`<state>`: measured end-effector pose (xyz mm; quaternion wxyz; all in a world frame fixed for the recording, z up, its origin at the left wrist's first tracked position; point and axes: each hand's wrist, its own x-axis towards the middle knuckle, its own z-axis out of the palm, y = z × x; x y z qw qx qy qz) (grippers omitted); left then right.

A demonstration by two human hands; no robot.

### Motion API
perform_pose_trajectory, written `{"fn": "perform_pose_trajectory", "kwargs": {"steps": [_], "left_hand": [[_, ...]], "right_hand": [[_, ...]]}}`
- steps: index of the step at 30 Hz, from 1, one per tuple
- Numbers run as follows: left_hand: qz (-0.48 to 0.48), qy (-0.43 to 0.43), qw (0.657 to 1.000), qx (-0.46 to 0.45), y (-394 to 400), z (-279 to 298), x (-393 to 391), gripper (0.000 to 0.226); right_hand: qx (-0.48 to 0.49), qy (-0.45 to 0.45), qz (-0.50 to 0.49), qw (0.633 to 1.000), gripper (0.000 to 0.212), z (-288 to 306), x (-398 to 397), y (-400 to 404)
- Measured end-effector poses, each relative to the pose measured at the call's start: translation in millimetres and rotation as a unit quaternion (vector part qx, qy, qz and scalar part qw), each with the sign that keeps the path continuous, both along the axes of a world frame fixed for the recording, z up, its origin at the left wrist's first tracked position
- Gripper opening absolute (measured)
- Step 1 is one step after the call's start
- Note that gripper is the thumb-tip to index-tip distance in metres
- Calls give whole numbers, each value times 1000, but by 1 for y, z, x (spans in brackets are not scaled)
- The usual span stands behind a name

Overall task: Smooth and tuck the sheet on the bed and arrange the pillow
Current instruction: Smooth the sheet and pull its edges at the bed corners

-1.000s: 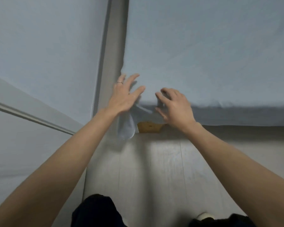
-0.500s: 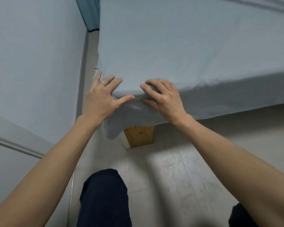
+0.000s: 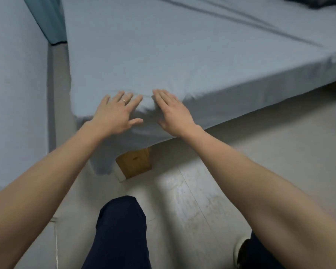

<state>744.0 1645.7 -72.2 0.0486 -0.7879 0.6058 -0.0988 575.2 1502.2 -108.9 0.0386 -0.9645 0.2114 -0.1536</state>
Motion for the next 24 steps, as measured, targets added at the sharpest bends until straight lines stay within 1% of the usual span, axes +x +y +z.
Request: {"fn": "perform_pose_trajectory", "kwargs": {"steps": [2,3,5,8,12,16,19,21,23,24], "left_hand": [[-2,-31,1000,-6,-1,-10,3,70],[-5,-41,999,-21,1,-13,3,69],[-10,-53,998,-45,4,-16,2,66],[-12,-48,997,-66,5,-16,-3,64],[-10,-48,996,-81,7,-16,-7,64],[-18,-53,995,-83,9,-18,-5,65],[-14,-40,996,-75,10,-16,-4,67],[-20,-28,997,-65,14,-9,0,71],[-5,34,995,-96,25,0,10,78],[40,60,990,-122,40,5,23,82]], "right_hand": [[2,21,-59,998,93,-2,-17,-12],[-1,35,-71,997,95,-2,-25,-18],[2,60,-57,997,99,1,-33,-23],[31,68,-49,996,100,4,-34,-21],[79,79,-83,990,103,6,-33,-15],[92,98,-105,985,106,7,-30,-8],[94,108,-105,984,106,9,-29,-10],[61,105,-107,987,102,14,-24,-8],[17,78,-80,994,97,21,-16,-7],[0,59,-50,997,95,26,0,-1]]}}
